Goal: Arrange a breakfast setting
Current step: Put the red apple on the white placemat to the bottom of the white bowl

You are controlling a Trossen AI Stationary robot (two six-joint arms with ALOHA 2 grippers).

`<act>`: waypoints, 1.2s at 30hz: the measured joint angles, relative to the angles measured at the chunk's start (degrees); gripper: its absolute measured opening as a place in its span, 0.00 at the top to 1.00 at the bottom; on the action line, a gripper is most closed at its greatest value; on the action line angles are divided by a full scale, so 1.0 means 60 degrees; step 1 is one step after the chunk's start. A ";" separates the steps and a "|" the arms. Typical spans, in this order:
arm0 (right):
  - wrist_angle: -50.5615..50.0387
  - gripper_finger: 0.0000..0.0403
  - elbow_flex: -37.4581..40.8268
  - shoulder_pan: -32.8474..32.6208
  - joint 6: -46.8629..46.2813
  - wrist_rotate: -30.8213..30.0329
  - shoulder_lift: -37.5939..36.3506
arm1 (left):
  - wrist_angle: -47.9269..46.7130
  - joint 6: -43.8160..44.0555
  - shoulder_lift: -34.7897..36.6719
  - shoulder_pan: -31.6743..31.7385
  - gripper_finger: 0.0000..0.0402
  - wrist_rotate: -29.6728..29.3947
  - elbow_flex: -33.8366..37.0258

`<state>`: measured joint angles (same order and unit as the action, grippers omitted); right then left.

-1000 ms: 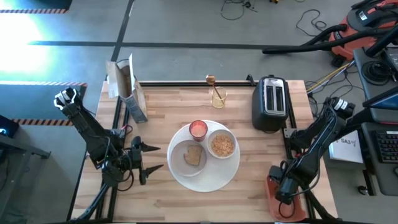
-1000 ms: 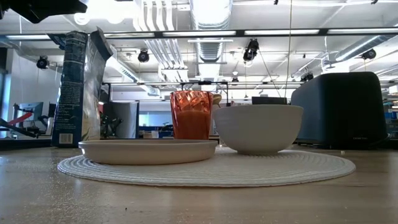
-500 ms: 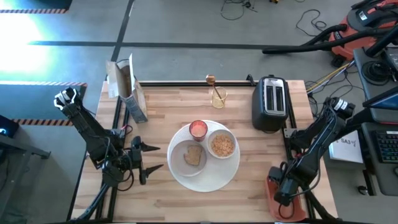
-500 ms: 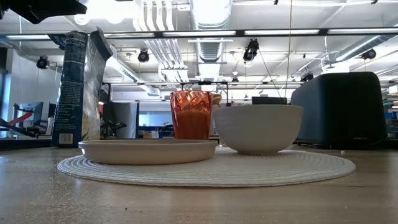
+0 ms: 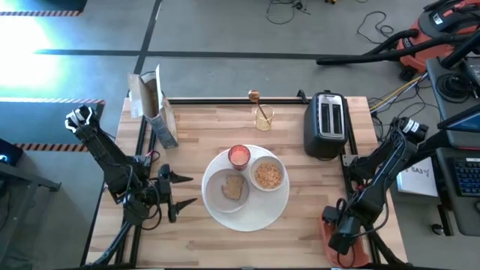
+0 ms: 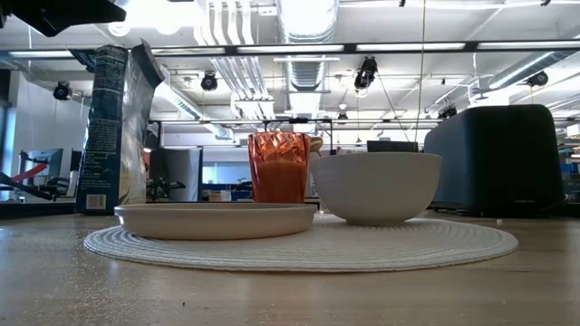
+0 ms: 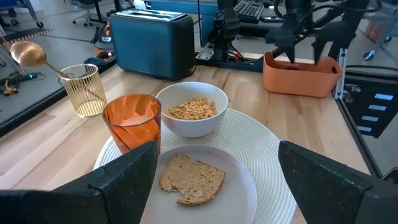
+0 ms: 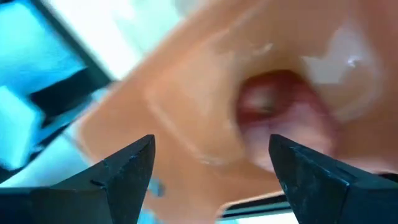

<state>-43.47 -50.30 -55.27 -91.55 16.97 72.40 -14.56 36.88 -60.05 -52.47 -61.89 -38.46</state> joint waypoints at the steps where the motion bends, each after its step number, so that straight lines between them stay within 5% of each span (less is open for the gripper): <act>1: 0.0295 0.24 0.0000 0.0000 0.0007 -0.0006 0.0000 | 0.0000 0.0058 0.0000 0.0000 0.21 0.0000 0.0000; 36: 0.1251 0.25 -0.0004 0.0011 -0.0622 0.0561 0.0522 | 0.0000 0.0470 0.0000 0.0000 0.21 -0.0004 0.0004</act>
<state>-35.96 -50.33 -55.20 -95.28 20.34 75.53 -14.57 39.71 -60.05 -52.47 -61.91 -38.44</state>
